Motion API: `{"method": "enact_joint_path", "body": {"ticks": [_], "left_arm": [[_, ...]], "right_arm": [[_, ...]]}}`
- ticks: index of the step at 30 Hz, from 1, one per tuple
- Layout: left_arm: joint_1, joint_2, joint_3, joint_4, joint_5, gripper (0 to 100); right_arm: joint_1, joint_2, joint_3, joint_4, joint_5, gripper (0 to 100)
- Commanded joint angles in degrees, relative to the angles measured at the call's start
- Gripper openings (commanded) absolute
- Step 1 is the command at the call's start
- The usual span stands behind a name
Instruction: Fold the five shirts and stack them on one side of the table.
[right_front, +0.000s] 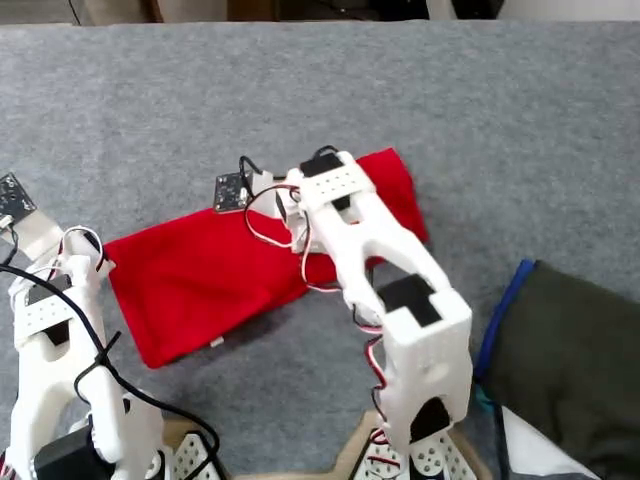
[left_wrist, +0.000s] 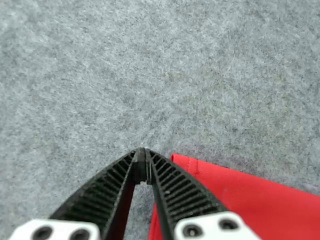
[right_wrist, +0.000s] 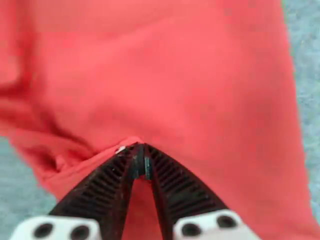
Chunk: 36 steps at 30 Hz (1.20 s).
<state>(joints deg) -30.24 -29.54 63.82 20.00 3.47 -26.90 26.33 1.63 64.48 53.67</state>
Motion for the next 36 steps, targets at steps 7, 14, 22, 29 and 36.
{"method": "enact_joint_path", "body": {"ticks": [7, 14, 22, 29, 36], "left_arm": [[0.26, 0.13, -4.4, 3.78, -0.18, 2], [2.55, 0.48, -21.1, 20.48, 7.91, 4], [10.9, 13.49, -25.67, 16.53, 8.35, 4], [7.91, 27.3, -31.12, 12.4, 9.23, 4], [5.54, 33.01, -34.2, 14.51, 7.56, 4]], "right_arm": [[3.21, -12.79, -15.08, 13.89, -4.92, 0.5], [15.52, -20.26, -17.71, 15.91, -15.12, 0.5], [23.25, -9.98, -13.23, 3.25, -17.85, 0.5], [20.88, -1.71, -14.02, -4.75, -23.21, 0.5], [20.7, 8.04, -17.89, -6.33, -22.95, 0.5]]}}
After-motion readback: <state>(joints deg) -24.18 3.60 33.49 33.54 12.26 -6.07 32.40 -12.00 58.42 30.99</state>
